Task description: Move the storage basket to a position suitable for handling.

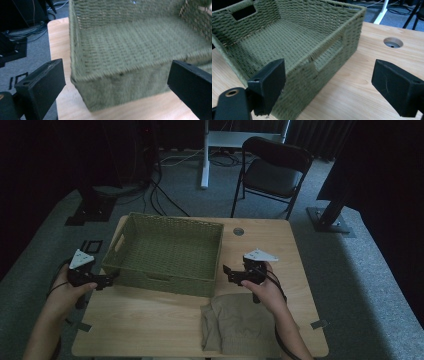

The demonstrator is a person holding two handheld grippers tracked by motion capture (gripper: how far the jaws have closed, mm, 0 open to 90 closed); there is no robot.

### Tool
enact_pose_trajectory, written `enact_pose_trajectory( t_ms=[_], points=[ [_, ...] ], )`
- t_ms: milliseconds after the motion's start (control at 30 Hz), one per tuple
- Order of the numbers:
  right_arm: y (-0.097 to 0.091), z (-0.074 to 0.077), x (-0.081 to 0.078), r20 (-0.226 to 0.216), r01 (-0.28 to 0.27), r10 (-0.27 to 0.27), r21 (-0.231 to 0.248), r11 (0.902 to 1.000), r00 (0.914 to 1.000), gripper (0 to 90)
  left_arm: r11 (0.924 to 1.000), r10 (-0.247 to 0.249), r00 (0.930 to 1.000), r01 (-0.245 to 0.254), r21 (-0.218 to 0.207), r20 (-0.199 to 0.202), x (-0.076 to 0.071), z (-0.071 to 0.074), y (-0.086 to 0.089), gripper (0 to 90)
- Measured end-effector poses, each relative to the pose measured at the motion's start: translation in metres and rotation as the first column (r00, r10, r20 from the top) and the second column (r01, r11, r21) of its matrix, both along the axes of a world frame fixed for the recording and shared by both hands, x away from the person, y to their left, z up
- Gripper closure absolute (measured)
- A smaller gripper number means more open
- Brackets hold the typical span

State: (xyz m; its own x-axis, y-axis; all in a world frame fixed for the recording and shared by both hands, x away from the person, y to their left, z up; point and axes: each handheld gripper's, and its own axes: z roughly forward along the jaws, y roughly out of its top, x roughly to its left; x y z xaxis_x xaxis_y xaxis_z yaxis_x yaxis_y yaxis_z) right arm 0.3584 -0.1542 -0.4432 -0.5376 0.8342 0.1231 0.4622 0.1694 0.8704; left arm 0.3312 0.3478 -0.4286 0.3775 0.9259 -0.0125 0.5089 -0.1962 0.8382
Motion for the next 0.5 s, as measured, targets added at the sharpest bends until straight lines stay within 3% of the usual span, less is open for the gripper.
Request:
enact_pose_trajectory(
  t_ms=[33,133,233,367,400,433,500],
  points=[
    [0.002,0.001,0.001,0.001,-0.003,0.003,0.0,1.0,1.0,11.6,0.9999,0.008,1.0,-0.008,-0.015,-0.001,0.003,0.001,0.001,2.1],
    [0.009,0.002,0.005,0.003,-0.004,0.004,0.003,1.0,1.0,11.6,0.9998,0.021,0.9997,-0.021,0.007,0.012,0.013,0.002,0.003,2.1],
    [0.016,0.001,0.009,0.001,-0.005,0.005,0.002,1.0,1.0,11.6,0.9995,0.03,0.9993,-0.03,-0.008,0.023,0.023,0.003,0.005,2.1],
    [0.025,-0.001,0.014,-0.004,-0.01,0.01,-0.005,0.9999,0.9999,11.6,0.9981,0.051,0.9983,-0.052,0.033,0.03,0.033,0.0,0.007,2.2],
    [0.025,-0.001,0.014,-0.004,-0.01,0.01,-0.005,0.9999,0.9999,11.6,0.9981,0.055,0.9982,-0.056,0.027,0.026,0.035,-0.001,0.008,2.2],
    [0.029,-0.003,0.015,-0.009,-0.01,0.01,-0.003,0.9999,0.9999,11.6,0.9975,0.069,0.9975,-0.069,-0.019,0.018,0.041,-0.005,0.01,2.2],
    [0.032,-0.004,0.017,-0.017,-0.012,0.012,0.007,0.9999,0.9998,11.6,0.9958,0.091,0.9956,-0.091,-0.002,0.02,0.046,-0.009,0.012,2.2]
  ],
)
